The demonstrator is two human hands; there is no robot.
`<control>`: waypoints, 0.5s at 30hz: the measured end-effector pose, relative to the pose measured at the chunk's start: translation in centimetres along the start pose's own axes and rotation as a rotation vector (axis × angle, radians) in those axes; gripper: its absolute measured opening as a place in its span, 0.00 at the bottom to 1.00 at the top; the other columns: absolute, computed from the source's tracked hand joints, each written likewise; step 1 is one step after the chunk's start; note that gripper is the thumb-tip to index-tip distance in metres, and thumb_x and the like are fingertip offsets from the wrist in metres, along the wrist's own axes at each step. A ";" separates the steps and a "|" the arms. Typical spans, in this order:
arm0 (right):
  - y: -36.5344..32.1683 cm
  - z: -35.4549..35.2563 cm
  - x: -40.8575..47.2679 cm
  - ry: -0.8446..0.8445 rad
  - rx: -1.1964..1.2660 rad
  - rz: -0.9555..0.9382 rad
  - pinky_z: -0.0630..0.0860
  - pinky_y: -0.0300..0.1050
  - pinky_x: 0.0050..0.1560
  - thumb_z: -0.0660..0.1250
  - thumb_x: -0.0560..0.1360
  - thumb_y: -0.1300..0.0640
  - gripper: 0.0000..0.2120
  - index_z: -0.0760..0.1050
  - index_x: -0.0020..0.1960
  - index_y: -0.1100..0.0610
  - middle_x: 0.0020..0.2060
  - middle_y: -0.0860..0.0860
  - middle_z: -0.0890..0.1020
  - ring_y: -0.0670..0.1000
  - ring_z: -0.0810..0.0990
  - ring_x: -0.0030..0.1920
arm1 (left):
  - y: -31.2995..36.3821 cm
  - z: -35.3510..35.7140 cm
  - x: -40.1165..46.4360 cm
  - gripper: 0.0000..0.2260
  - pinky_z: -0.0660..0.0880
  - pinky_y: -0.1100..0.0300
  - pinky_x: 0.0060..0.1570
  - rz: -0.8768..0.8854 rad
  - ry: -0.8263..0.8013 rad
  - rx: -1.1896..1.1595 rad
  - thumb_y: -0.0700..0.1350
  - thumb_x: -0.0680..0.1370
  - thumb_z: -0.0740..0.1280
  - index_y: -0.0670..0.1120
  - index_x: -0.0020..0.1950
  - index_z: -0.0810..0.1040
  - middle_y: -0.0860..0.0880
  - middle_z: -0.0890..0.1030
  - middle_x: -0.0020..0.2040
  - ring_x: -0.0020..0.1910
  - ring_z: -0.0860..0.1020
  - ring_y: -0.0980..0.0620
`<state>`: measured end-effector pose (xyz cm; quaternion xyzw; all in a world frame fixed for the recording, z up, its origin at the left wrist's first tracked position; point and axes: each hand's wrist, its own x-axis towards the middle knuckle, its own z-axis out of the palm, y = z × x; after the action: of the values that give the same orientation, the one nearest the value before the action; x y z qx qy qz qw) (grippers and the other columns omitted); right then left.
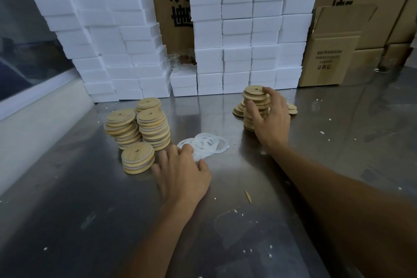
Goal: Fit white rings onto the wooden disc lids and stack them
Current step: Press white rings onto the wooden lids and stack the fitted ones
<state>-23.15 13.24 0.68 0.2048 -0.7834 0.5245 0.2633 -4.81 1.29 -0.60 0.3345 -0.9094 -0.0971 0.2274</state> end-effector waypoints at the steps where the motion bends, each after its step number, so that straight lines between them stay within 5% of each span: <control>1: 0.0 0.0 0.0 0.001 0.006 -0.001 0.70 0.57 0.66 0.68 0.78 0.48 0.22 0.70 0.69 0.52 0.65 0.50 0.74 0.52 0.72 0.65 | 0.0 0.0 0.0 0.16 0.64 0.51 0.58 -0.001 0.001 0.001 0.55 0.76 0.62 0.52 0.62 0.74 0.49 0.74 0.59 0.61 0.69 0.47; 8: 0.3 0.3 0.0 0.058 0.000 -0.046 0.71 0.57 0.62 0.67 0.77 0.53 0.16 0.72 0.63 0.56 0.59 0.51 0.78 0.53 0.75 0.60 | 0.1 -0.1 -0.1 0.16 0.64 0.51 0.59 -0.007 -0.003 0.000 0.55 0.76 0.62 0.52 0.62 0.74 0.49 0.74 0.59 0.61 0.68 0.47; 15: -0.2 -0.2 -1.0 0.198 -0.018 -0.205 0.71 0.56 0.56 0.62 0.77 0.62 0.12 0.75 0.59 0.64 0.54 0.61 0.76 0.59 0.74 0.55 | 0.0 -0.2 0.1 0.15 0.65 0.52 0.60 -0.018 -0.006 -0.076 0.50 0.77 0.64 0.50 0.63 0.74 0.47 0.75 0.60 0.61 0.69 0.44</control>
<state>-22.22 13.39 0.25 0.2286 -0.7332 0.5054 0.3932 -4.80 1.25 -0.33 0.3336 -0.9027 -0.1345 0.2361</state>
